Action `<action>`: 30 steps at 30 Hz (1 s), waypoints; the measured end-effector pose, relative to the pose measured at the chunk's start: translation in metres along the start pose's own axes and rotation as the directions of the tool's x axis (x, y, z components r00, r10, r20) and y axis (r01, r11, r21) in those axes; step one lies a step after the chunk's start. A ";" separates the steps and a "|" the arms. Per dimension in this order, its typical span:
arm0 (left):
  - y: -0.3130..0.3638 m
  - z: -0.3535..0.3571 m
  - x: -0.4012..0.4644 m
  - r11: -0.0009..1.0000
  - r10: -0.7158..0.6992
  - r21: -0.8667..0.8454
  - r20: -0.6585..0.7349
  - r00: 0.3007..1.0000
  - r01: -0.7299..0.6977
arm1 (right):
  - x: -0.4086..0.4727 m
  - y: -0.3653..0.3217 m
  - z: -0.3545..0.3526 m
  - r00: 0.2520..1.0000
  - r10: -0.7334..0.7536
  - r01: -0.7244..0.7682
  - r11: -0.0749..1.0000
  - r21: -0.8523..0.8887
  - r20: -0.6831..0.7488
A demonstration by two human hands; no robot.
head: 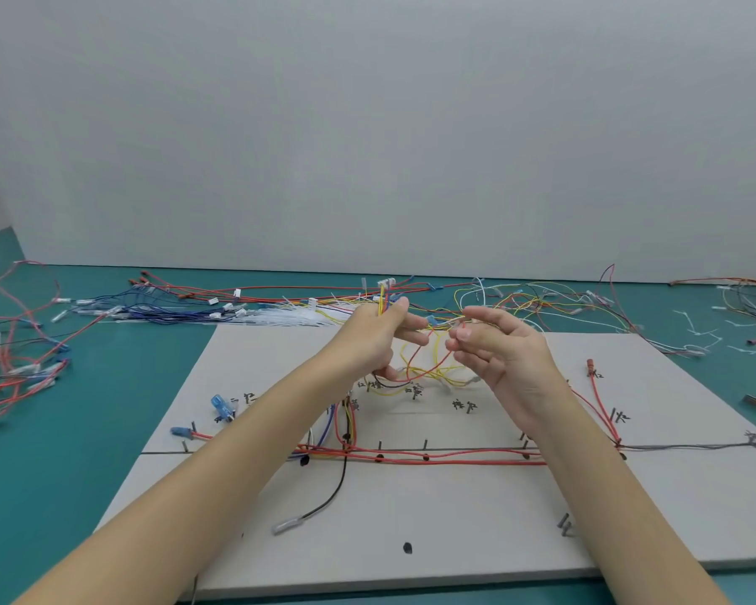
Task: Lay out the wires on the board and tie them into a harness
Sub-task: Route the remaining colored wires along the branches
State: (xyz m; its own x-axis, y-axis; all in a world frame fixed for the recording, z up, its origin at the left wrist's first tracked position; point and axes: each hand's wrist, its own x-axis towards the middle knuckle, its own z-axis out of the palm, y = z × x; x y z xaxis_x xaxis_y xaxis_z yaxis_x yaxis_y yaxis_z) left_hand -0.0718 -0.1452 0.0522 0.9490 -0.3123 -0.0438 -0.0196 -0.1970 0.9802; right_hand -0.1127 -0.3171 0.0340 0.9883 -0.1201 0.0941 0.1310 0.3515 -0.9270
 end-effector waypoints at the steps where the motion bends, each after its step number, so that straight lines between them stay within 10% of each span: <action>1: -0.003 0.001 0.001 1.000 0.001 -0.002 0.001 1.000 -0.001 | 0.000 0.000 0.000 1.000 -0.001 0.001 1.000 -0.018 0.001; 30: -0.028 0.024 0.000 0.972 0.127 -0.219 0.205 0.970 -0.081 | -0.009 0.010 0.009 0.895 0.226 0.016 0.845 -0.534 0.385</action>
State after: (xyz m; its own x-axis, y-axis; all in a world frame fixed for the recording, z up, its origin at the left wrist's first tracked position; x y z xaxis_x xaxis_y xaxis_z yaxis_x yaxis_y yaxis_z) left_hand -0.0786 -0.1626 0.0201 0.8538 -0.5189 0.0423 -0.0271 0.0369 0.9990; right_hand -0.1193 -0.3040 0.0268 0.9442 0.3290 0.0143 0.0846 -0.2004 -0.9761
